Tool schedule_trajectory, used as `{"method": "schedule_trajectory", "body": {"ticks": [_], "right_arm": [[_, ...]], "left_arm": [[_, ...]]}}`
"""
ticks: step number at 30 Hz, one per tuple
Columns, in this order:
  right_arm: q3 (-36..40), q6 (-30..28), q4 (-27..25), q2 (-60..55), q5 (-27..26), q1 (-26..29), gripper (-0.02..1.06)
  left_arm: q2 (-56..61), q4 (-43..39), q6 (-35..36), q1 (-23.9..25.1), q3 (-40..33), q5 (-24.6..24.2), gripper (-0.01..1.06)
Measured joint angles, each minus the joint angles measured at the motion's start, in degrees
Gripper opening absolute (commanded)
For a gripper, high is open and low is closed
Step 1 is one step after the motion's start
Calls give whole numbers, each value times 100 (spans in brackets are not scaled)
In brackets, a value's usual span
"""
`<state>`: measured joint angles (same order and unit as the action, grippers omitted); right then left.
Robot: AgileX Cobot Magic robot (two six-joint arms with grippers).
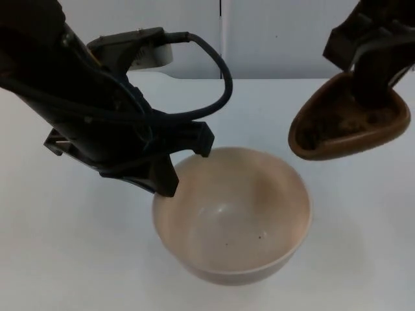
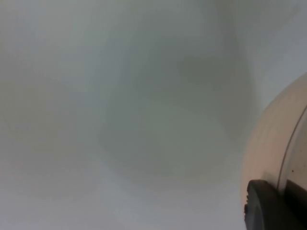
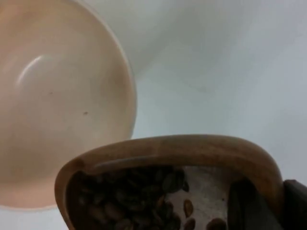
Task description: Pick up the bowl with the left hand and pour the coffee beans from the cup into the bowl with the right hand.
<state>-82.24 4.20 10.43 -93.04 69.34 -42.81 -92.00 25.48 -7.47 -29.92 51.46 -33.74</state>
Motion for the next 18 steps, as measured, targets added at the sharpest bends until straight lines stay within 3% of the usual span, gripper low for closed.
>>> {"method": "schedule_trajectory", "body": {"ticks": [5,9,14,18], "right_arm": [[0,337,574,0,0,-333,0],[0,818,1366,0,-176,-770,0],[0,978,1768,0,-338,-1014,0],[0,1126,2446,0,-449,-1375,0]], "left_arm": [[0,0,0,0,0,0,0],[0,-10,0,0,0,0,0],[0,-21,0,0,0,0,0],[0,-21,0,0,0,0,0]]}}
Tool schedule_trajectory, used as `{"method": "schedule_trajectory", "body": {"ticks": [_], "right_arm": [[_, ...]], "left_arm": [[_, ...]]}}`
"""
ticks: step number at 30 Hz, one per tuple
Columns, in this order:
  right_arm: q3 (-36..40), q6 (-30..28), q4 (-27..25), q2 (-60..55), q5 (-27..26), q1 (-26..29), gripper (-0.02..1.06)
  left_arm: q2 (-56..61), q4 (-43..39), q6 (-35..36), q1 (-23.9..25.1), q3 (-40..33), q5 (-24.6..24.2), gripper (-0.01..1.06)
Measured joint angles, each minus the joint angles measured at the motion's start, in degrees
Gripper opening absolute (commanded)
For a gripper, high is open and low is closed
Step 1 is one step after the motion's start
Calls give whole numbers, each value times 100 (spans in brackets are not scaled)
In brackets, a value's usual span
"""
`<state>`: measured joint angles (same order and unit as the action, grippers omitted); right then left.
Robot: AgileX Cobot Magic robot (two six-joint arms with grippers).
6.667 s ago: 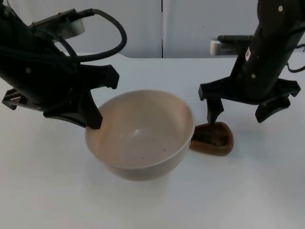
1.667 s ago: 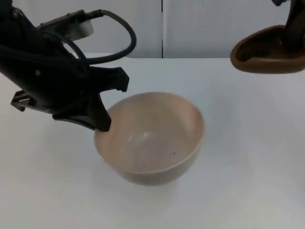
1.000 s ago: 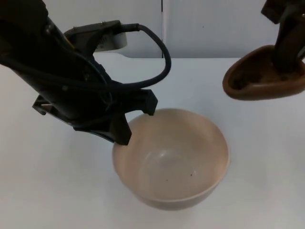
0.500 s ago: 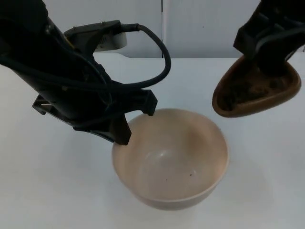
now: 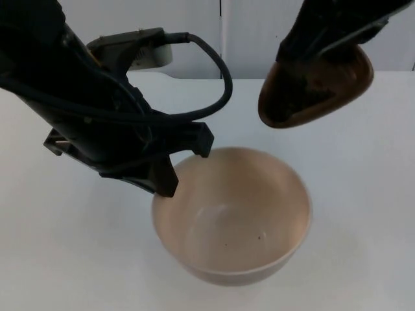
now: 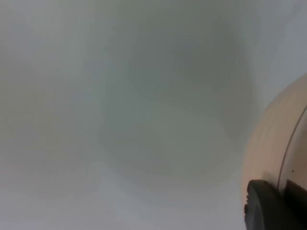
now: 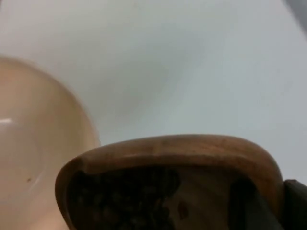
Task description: Pick up the bowl with the left hand and pour the coffee beans from the cup into the bowl with the right hand.
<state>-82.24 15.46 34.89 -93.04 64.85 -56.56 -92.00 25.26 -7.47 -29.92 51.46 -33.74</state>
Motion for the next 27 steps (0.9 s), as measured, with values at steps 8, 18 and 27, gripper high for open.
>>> {"method": "schedule_trajectory", "body": {"ticks": [8,18,27], "right_arm": [[0,23,841,0,-25,-447,0],[0,-643,1179,0,-48,-791,0],[0,-1618,1192,0,-48,-837,0]], "left_arm": [[0,0,0,0,0,0,0],[0,0,0,0,0,0,0],[0,0,0,0,0,0,0]]}}
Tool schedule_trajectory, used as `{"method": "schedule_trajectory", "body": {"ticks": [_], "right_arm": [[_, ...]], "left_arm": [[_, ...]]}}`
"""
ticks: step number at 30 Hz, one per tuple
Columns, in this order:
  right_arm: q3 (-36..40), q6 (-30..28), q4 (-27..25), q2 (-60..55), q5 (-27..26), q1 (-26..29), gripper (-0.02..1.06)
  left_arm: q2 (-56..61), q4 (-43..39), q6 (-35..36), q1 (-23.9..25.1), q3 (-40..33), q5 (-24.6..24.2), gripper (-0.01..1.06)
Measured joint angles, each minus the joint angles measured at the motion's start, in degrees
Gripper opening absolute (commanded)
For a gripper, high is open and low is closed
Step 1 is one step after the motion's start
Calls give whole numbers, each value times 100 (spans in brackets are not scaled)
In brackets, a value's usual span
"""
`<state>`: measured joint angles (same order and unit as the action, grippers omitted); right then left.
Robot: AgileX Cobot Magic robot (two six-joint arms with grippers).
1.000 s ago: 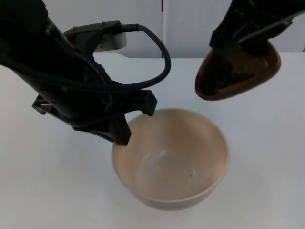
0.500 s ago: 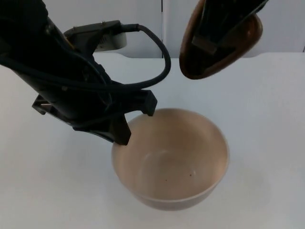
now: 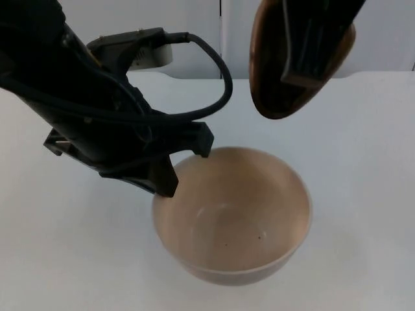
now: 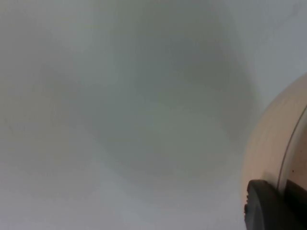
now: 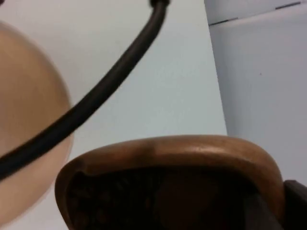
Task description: Pick up the bowl with the left hand and pour the coffee beans from the cup into the bowl with the right hand.
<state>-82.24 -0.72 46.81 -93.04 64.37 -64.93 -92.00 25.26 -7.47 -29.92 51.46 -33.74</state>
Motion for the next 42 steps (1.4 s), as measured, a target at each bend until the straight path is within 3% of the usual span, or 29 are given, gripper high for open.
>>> {"method": "schedule_trajectory", "body": {"ticks": [25,42], "right_arm": [[0,-389,1622,13,-13,-678,0],[0,-689,2084,13,21,-940,0]], "left_arm": [[0,0,14,0,0,0,0],[0,0,26,0,0,0,0]]}}
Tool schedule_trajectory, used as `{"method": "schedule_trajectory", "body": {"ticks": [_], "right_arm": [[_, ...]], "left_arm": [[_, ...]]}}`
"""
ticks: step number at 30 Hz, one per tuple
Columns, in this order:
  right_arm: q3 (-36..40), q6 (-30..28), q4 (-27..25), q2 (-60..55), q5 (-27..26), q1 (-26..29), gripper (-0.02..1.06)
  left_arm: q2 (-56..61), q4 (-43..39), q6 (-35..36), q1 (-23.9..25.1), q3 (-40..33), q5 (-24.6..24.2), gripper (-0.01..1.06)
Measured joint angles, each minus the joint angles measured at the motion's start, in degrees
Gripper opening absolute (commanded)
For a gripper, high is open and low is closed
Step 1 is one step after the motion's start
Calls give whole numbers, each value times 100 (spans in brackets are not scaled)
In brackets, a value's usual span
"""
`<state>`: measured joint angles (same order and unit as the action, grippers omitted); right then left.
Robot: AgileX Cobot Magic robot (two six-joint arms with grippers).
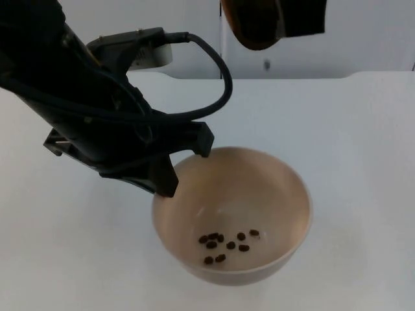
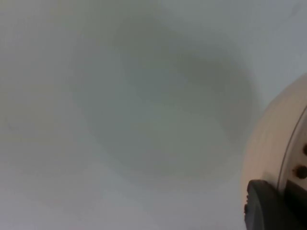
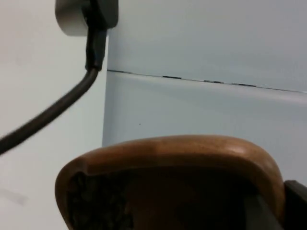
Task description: Pick up the bowl with the left hand and pour the coffee beans from the cup into the bowl with the right hand.
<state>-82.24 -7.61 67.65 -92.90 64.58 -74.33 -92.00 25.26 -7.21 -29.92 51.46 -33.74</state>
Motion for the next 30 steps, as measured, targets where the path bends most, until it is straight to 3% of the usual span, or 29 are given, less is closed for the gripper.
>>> {"method": "schedule_trajectory", "body": {"ticks": [8,30], "right_arm": [[0,-246,209,0,11,-108,0],[0,-247,509,0,-1,-109,0]], "left_arm": [[0,0,0,0,0,0,0],[0,0,0,0,0,0,0]]}}
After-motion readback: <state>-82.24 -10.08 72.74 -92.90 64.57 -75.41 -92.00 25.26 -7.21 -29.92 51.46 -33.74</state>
